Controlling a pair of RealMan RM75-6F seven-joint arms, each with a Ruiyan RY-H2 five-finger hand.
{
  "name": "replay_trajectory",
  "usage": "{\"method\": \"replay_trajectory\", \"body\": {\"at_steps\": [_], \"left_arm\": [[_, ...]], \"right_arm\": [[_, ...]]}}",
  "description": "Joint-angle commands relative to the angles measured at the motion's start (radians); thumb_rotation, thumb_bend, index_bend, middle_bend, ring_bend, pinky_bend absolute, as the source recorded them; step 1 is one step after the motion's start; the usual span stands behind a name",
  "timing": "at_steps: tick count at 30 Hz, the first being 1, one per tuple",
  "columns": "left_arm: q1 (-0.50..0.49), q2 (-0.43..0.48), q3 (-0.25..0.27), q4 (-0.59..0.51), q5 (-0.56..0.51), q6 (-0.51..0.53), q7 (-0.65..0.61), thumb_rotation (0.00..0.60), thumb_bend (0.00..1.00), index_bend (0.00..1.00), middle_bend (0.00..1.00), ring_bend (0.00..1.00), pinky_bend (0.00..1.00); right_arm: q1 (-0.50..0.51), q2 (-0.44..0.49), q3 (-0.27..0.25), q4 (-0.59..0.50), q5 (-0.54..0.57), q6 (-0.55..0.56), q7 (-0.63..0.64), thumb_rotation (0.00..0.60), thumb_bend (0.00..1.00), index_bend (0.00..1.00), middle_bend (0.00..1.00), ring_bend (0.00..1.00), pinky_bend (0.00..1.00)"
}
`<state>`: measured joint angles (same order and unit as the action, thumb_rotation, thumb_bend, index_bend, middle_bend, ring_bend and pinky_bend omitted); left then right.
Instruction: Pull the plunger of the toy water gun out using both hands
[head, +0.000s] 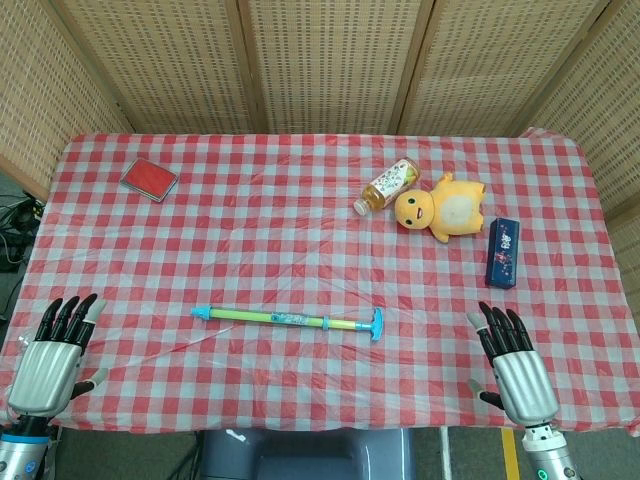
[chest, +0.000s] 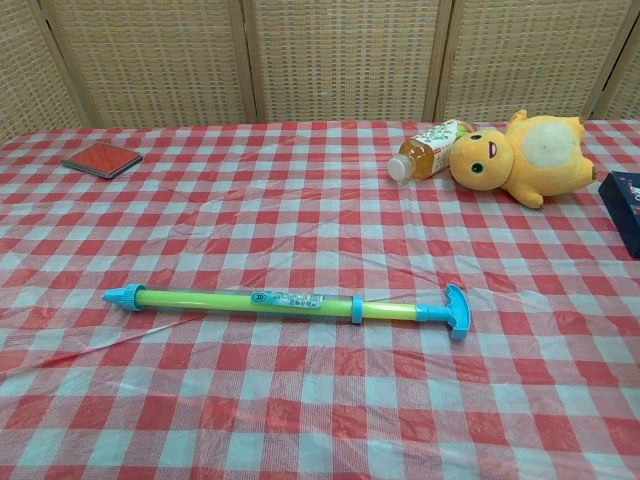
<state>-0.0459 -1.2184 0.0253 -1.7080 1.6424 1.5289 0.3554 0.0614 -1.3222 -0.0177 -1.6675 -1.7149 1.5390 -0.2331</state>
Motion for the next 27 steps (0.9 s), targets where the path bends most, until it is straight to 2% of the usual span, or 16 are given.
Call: {"method": "replay_trajectory", "body": {"at_steps": [1,27], "left_arm": [[0.0,0.0,0.0,0.0,0.0,0.0,0.0,0.6,0.13,0.0,0.0,0.0,0.0],[0.006,-0.003,0.004,-0.006,0.016,0.013,0.013,0.6,0.12,0.0,0.0,0.0,0.0]], "right_arm": [[0.0,0.0,0.0,0.0,0.0,0.0,0.0,0.6,0.14,0.0,0.0,0.0,0.0],[0.007,0.009,0.003,-0.02,0.008,-0.013,0.021,0.6,0.14,0.0,0.0,0.0,0.0]]}}
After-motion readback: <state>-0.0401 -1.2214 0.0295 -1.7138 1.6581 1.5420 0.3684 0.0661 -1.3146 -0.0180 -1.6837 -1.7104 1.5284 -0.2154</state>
